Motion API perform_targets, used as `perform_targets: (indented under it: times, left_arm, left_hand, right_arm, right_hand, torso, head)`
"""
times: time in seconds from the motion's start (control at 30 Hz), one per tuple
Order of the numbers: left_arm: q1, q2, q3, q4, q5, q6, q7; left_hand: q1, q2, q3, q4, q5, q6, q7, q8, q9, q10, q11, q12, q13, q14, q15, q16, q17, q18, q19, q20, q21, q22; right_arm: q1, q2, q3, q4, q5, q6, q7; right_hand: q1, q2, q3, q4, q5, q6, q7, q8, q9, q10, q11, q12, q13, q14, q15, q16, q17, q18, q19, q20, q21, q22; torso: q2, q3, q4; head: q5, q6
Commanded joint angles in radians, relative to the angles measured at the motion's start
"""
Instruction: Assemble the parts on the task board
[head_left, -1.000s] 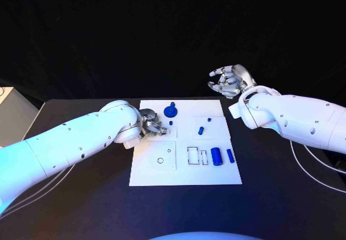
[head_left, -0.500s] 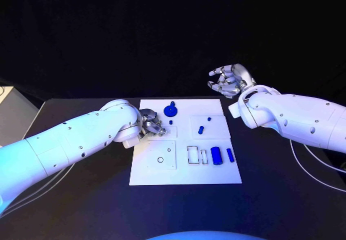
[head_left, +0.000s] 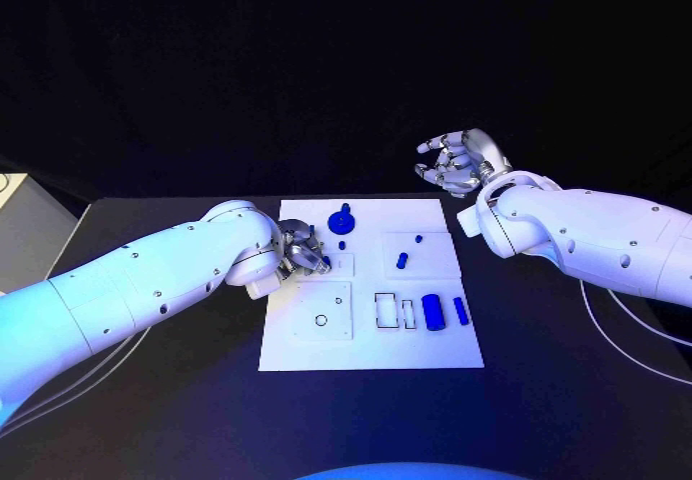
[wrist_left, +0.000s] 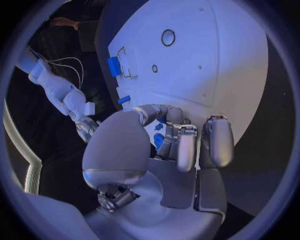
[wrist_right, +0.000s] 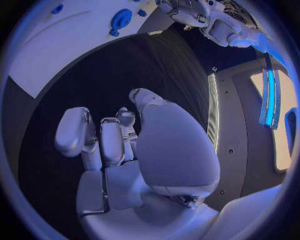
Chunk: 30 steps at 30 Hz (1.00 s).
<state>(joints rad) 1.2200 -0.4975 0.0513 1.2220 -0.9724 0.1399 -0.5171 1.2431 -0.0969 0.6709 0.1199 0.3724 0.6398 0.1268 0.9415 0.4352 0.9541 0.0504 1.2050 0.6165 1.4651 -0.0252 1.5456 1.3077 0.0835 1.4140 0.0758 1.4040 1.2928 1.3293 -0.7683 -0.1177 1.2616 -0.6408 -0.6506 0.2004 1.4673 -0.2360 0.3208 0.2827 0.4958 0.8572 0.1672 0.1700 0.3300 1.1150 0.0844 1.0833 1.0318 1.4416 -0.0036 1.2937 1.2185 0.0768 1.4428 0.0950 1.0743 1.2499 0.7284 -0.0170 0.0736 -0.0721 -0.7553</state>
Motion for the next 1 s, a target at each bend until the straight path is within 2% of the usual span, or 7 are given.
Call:
perform_targets:
  times: [0.03, 0.27, 0.53, 0.73, 0.8, 1.0]
  left_arm:
    - [-0.001, 0.001, 0.000, 0.002, 0.052, -0.019, 0.014]
    - [-0.001, -0.003, 0.000, 0.003, 0.070, 0.000, 0.013]
    - [-0.001, -0.012, 0.000, 0.006, 0.075, 0.033, 0.009]
    - [-0.001, -0.025, 0.001, 0.015, 0.060, 0.057, 0.005]
    - [-0.001, -0.031, 0.001, 0.018, 0.055, 0.063, 0.004]
    - [-0.001, -0.046, 0.002, 0.030, 0.043, 0.063, 0.002]
  left_hand:
    - [0.005, 0.001, 0.007, -0.001, 0.002, -0.004, 0.002, -0.001, 0.002, -0.003, 0.001, -0.001, 0.007, 0.073, 0.010, -0.005, 0.185, -0.015, -0.007, 0.003, -0.006, -0.001]
    - [0.003, 0.006, 0.014, 0.000, 0.001, -0.001, 0.001, 0.000, 0.004, 0.007, 0.000, 0.003, 0.016, 0.075, 0.010, -0.003, 0.189, -0.015, -0.007, 0.005, -0.005, 0.000]
    - [-0.042, -0.041, -0.015, 0.009, -0.002, 0.011, -0.004, -0.003, 0.005, 0.013, -0.002, 0.009, 0.025, 0.074, 0.009, -0.005, 0.186, -0.014, -0.008, 0.006, -0.006, -0.001]
    - [-0.092, -0.101, -0.082, 0.035, -0.008, 0.028, -0.002, -0.024, -0.004, 0.019, 0.000, 0.018, 0.037, 0.073, 0.011, -0.006, 0.184, -0.014, -0.009, 0.006, -0.006, -0.002]
    - [-0.103, -0.115, -0.108, 0.045, -0.011, 0.033, -0.002, -0.028, -0.005, 0.025, 0.000, 0.022, 0.044, 0.073, 0.011, -0.006, 0.184, -0.015, -0.009, 0.006, -0.006, -0.002]
    - [-0.107, -0.125, -0.132, 0.052, -0.014, 0.037, -0.002, -0.032, -0.006, 0.031, 0.000, 0.026, 0.052, 0.074, 0.011, -0.005, 0.187, -0.015, -0.008, 0.006, -0.006, 0.000]
  right_arm:
    - [0.000, 0.000, 0.000, 0.000, -0.009, 0.014, 0.000]
    - [0.000, 0.000, 0.000, 0.000, -0.009, 0.016, -0.001]
    - [-0.001, -0.001, 0.000, 0.000, -0.010, 0.017, -0.002]
    - [-0.001, -0.001, 0.000, 0.000, -0.010, 0.017, -0.002]
    - [-0.001, -0.001, 0.000, 0.000, -0.010, 0.017, -0.002]
    - [-0.002, -0.001, 0.000, -0.001, -0.010, 0.018, -0.002]
  right_hand:
    - [-0.008, -0.007, 0.008, 0.001, 0.003, -0.006, 0.003, 0.007, -0.001, 0.007, -0.004, 0.007, 0.001, 0.004, 0.001, 0.003, 0.002, 0.017, 0.006, -0.002, -0.002, 0.001]
    - [-0.008, -0.007, 0.008, 0.001, 0.003, -0.006, 0.003, 0.007, -0.001, 0.007, -0.004, 0.007, 0.001, 0.004, 0.001, 0.003, 0.002, 0.017, 0.006, -0.002, -0.002, 0.001]
    - [-0.010, -0.008, 0.010, 0.001, 0.004, -0.006, 0.003, 0.007, -0.001, 0.007, -0.004, 0.007, 0.000, 0.005, 0.001, 0.004, 0.002, 0.017, 0.006, -0.002, -0.002, 0.001]
    - [-0.010, -0.008, 0.010, 0.001, 0.004, -0.006, 0.003, 0.007, -0.001, 0.007, -0.004, 0.007, 0.000, 0.005, 0.001, 0.004, 0.002, 0.017, 0.006, -0.002, -0.002, 0.001]
    - [-0.010, -0.008, 0.010, 0.001, 0.004, -0.006, 0.003, 0.007, -0.001, 0.007, -0.004, 0.007, 0.000, 0.005, 0.001, 0.004, 0.002, 0.017, 0.006, -0.002, -0.002, 0.001]
    - [-0.010, -0.009, 0.011, 0.000, 0.004, -0.006, 0.003, 0.007, -0.001, 0.007, -0.005, 0.007, 0.000, 0.005, 0.001, 0.003, 0.001, 0.017, 0.006, -0.002, -0.002, 0.001]
  torso:
    - [0.001, -0.0004, 0.0000]
    - [0.000, 0.0000, 0.0003]
    - [0.000, -0.0002, 0.0001]
    - [0.000, -0.0002, 0.0006]
    - [0.000, -0.0002, 0.0008]
    - [0.000, -0.0008, 0.0004]
  head:
    - [0.000, 0.001]
    - [0.001, 0.001]
    - [0.000, 0.000]
    - [-0.001, -0.001]
    - [-0.001, -0.002]
    - [-0.001, -0.003]
